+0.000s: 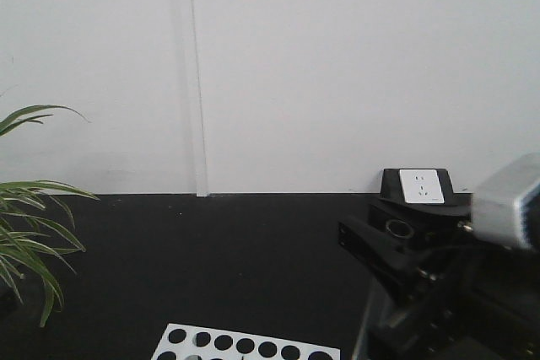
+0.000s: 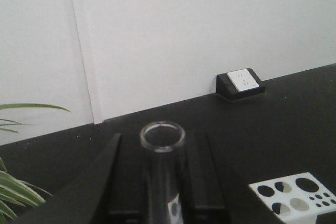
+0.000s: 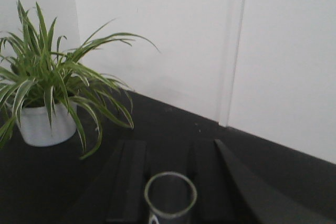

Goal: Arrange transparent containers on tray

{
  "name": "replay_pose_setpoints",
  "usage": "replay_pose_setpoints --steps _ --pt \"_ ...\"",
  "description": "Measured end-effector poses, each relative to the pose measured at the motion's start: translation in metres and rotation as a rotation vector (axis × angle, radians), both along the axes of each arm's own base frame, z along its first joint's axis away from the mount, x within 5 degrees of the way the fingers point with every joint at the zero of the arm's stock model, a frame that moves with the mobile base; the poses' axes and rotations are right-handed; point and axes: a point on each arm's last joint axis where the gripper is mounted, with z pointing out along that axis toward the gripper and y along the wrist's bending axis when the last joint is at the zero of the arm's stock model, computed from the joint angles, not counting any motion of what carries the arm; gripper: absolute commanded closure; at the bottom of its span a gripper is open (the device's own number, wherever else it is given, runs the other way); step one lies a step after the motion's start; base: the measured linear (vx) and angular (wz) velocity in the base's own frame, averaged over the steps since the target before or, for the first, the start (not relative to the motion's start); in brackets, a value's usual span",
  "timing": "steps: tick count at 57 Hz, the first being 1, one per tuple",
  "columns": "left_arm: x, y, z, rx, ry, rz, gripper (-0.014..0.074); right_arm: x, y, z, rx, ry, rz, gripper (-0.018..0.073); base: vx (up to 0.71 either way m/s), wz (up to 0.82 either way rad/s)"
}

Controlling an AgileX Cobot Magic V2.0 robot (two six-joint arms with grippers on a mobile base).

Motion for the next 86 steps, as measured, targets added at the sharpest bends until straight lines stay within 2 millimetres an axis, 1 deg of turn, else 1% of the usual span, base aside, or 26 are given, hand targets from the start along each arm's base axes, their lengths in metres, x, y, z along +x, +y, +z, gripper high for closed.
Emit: replay_pose_setpoints --steps 6,12,17,23,30,33,86 --pt "-0.008 0.001 0.005 -0.021 -0.031 -0.007 0.0598 -0.017 -0.014 0.003 -0.05 0.042 -0.009 0.0572 0.0 0.0" --pt "-0.015 0.001 0.007 -0.026 -0.049 -0.026 0.0597 -0.029 -0.025 0.007 -0.074 0.028 -0.015 0.0572 0.0 0.0" --pt "-0.019 -0.002 0.002 -0.019 -0.033 -0.061 0.0597 -0.035 -0.03 0.008 -0.072 0.011 -0.017 0.0571 0.0 0.0" --pt "-0.02 -0.005 -0.009 -0.004 0.02 -0.097 0.0597 -0.041 -0.034 0.002 -0.065 -0.003 -0.016 0.0571 0.0 0.0" --pt "-0.02 -0.006 -0.014 0.045 0.042 -0.113 0.0597 -0.041 -0.034 -0.008 -0.071 0.003 -0.013 0.0571 0.0 0.0" --pt "-0.02 -0.007 -0.015 0.058 0.046 -0.12 0.0597 -0.041 -0.034 -0.01 -0.07 0.002 -0.012 0.0571 0.0 0.0" --pt "-0.021 -0.007 -0.015 0.053 0.05 -0.125 0.0597 -0.041 -0.034 -0.008 -0.056 -0.017 -0.01 0.0571 0.0 0.0"
